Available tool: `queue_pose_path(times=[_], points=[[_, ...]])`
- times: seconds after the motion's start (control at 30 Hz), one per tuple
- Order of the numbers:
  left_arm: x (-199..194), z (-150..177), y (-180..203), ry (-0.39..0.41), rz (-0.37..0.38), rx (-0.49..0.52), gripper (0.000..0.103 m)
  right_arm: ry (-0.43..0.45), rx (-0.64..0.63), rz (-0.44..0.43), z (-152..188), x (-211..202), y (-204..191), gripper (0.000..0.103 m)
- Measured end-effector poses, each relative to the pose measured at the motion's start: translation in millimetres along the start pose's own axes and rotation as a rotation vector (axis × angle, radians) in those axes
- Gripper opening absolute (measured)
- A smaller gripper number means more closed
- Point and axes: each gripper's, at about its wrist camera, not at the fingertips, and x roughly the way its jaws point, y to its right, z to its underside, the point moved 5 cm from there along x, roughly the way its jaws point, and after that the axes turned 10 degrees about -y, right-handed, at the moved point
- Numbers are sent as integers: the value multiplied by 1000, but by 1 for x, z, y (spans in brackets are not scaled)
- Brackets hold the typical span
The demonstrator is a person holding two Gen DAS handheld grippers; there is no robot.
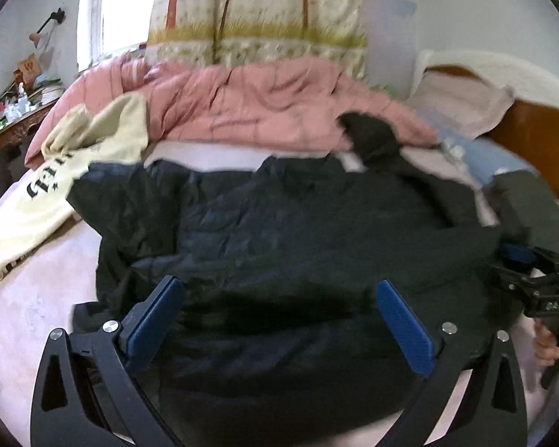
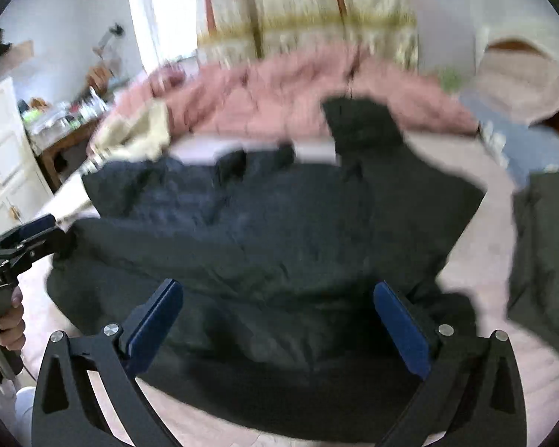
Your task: Fold large clothes
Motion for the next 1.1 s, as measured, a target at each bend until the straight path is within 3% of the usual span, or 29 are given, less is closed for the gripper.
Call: queue_pose_path(times=[0.1,0.2,0.3,0.47,0.57,0.73,0.8,0.87,1.0,1.07,1.1], points=[[37,6,-20,-70,-42,-73,103,-47,34,26,4,33,16,103],[57,17,-37,-80,-80,-112,103,-72,45,-20,5,47,25,103],[69,26,-46,-138,-38,-143,103,-83,39,-30,9,50,27,103],[74,31,-43,-151,-68,-131,103,-91,18,-13,11,58,26,103],[51,35,-42,-76,-82,-128,95,-28,44,-40,12,40,29,103],[-23,54,-52,140,-119,-118,96,161,74,0,24,-27,49,103],[-38,67,-66,158,-118,-158,99,190,83,53,34,-49,64,103],[-42,81,-84,158,-172,-205,99,193,125,69,46,-59,80,103],[-36,92,-112,99,-228,-272,99,99,285,37,70,-51,120,103],[-11,101,-128,-35,-165,-352,97,-11,349,96,81,-32,137,98],[4,109,-132,-98,-92,-386,89,-32,372,64,86,-26,141,94]])
